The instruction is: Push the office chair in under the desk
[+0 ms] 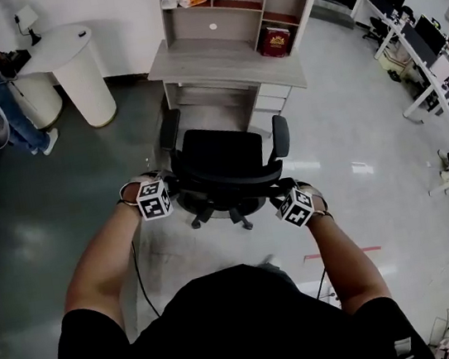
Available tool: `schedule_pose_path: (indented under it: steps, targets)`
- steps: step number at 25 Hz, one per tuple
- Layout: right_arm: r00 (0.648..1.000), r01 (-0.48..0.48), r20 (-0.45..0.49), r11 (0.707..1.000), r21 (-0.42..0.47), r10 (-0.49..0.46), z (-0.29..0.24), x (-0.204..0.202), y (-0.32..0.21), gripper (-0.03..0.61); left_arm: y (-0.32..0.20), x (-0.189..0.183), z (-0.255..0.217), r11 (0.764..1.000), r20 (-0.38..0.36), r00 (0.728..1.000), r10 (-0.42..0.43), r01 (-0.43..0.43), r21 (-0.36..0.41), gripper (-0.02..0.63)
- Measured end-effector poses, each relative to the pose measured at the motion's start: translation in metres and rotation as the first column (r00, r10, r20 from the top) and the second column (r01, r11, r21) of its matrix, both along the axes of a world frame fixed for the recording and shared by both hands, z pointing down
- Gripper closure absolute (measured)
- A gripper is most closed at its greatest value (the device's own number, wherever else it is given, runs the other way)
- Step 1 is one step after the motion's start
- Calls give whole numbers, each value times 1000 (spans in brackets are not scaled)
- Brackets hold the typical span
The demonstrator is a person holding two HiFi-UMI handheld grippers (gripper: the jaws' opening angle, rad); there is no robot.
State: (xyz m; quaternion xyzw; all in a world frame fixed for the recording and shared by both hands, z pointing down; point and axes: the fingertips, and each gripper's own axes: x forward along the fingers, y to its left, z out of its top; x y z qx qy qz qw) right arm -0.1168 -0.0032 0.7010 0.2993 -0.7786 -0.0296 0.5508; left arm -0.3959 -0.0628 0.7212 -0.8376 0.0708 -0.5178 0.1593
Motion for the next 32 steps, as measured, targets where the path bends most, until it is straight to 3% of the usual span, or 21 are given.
schedule_pose_path:
  steps: [17,20,32]
  targets:
    - [999,45,2,998,-38,-44,0,-15,-62,385,-50,-19,-2,998,29,998,-57,57,-12,445]
    - [999,45,5,996,-72,-45,-1,-19,-81,388,-69,-25,-4,998,35,998,-60,60,3,443]
    - [998,62,17,996,-65,-62,3,-23,-148,394,-139,-26,2,994,34,994,-101,99,52,432]
